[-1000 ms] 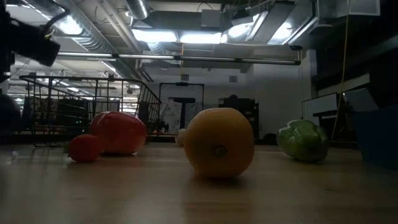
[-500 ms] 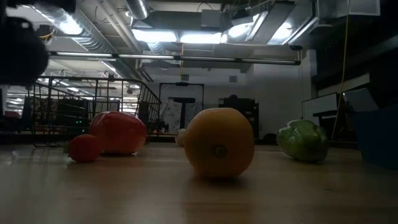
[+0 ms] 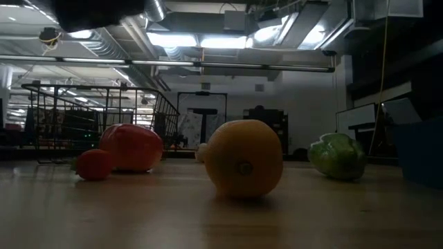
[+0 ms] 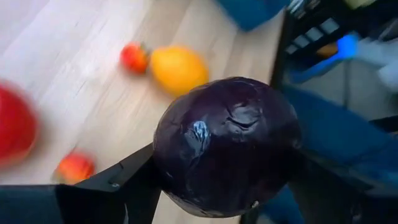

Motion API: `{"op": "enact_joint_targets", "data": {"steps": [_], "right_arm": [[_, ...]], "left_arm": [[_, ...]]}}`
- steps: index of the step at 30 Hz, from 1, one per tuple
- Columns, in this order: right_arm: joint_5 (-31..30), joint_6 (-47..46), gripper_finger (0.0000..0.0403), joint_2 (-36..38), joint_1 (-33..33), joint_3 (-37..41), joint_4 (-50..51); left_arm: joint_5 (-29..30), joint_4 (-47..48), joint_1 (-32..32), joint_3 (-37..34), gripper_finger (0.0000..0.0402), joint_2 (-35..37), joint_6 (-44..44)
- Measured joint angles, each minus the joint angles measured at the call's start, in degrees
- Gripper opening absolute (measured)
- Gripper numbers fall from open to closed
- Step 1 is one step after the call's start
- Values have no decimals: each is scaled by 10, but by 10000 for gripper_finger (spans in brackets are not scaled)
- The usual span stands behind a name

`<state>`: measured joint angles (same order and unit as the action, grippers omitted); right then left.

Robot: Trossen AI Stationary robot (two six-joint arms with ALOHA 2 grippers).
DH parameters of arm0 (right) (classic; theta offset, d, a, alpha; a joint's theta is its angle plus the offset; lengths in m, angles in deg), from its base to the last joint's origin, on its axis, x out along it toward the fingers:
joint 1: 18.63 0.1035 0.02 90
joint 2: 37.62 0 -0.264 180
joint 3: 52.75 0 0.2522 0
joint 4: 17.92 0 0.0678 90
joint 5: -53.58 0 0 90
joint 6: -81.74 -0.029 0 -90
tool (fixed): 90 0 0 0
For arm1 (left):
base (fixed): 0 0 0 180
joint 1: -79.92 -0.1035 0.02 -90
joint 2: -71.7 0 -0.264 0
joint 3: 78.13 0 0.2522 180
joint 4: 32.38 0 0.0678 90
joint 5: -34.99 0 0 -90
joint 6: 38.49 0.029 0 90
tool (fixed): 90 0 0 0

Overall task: Sort produce into baskets
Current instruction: Put the violet plum into the blue bin

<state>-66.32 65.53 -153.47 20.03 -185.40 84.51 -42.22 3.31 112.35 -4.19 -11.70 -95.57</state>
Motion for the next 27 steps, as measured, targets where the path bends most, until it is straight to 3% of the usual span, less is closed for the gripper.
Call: {"op": "enact_joint_targets", "data": {"steps": [5, 27], "right_arm": [[5, 1, 212, -1, -17, 0, -34], [126, 0, 214, -2, -77, 0, -81]], "left_arm": [[0, -58, -21, 0, 290, 0, 41], [4, -59, -32, 0, 290, 0, 73]]}}
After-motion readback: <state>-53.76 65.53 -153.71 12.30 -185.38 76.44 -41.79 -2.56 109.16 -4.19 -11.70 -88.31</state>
